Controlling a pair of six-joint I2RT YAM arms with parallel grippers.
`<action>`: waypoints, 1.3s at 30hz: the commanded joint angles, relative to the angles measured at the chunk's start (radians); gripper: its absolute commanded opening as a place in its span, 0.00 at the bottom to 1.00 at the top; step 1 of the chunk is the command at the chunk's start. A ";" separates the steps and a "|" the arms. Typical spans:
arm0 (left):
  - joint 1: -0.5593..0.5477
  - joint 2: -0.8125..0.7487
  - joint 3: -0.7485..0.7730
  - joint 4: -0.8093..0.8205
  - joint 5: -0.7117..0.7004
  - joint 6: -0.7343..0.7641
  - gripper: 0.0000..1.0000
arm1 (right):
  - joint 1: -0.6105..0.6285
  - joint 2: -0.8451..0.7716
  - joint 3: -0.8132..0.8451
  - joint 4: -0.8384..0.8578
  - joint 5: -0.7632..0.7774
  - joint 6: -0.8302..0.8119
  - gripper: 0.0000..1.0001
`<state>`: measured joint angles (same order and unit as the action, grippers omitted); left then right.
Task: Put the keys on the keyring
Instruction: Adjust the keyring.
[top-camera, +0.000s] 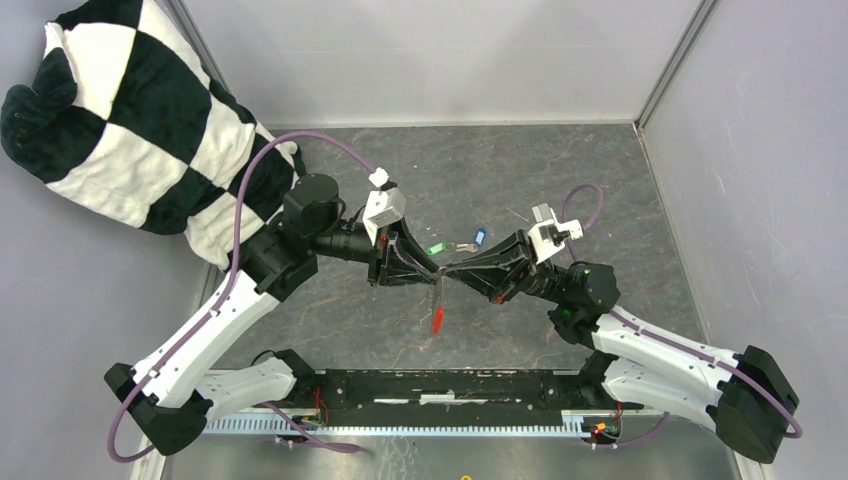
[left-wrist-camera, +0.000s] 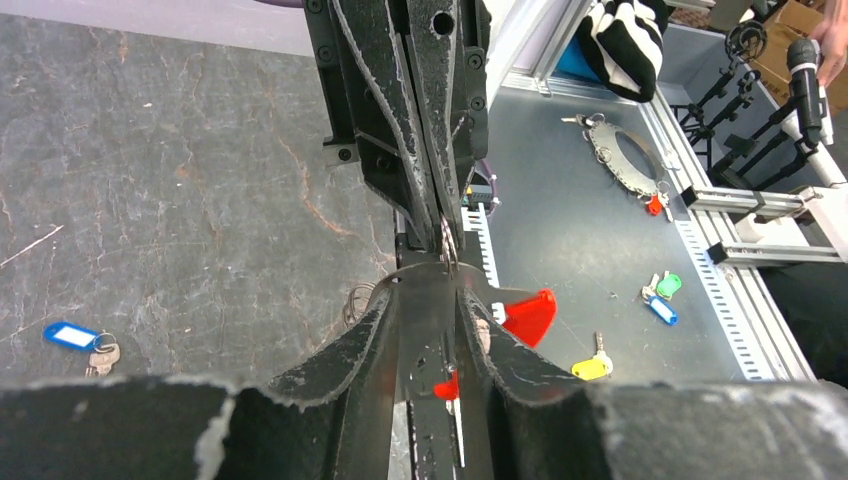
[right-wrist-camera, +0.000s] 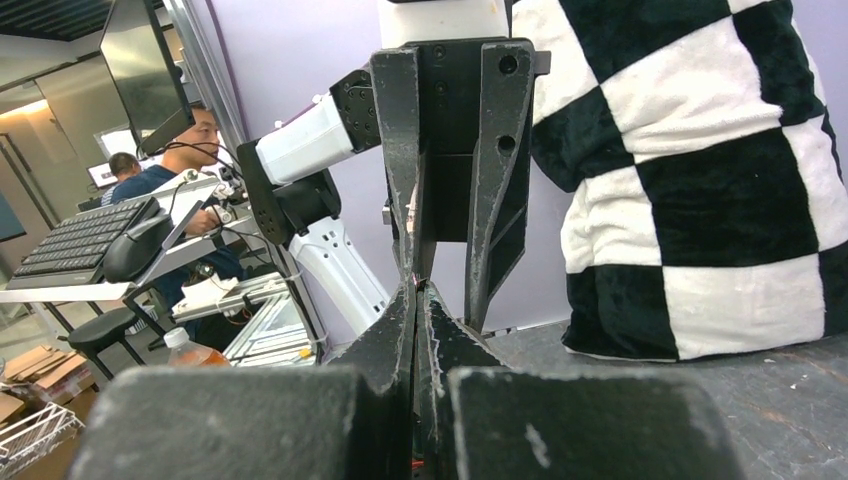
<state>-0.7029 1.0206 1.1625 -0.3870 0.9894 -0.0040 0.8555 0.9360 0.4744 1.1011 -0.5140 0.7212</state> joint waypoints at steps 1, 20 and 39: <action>-0.003 0.001 -0.015 0.082 0.024 -0.092 0.34 | 0.000 -0.001 0.007 0.050 0.021 -0.009 0.00; -0.003 0.011 -0.029 0.114 0.013 -0.118 0.29 | 0.046 -0.011 0.036 -0.063 0.077 -0.112 0.01; -0.003 -0.011 0.049 -0.030 0.111 -0.028 0.49 | 0.047 -0.043 0.021 -0.063 0.056 -0.086 0.01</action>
<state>-0.7029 1.0294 1.1767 -0.3847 1.0363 -0.0872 0.8997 0.8967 0.4744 0.9745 -0.4583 0.6243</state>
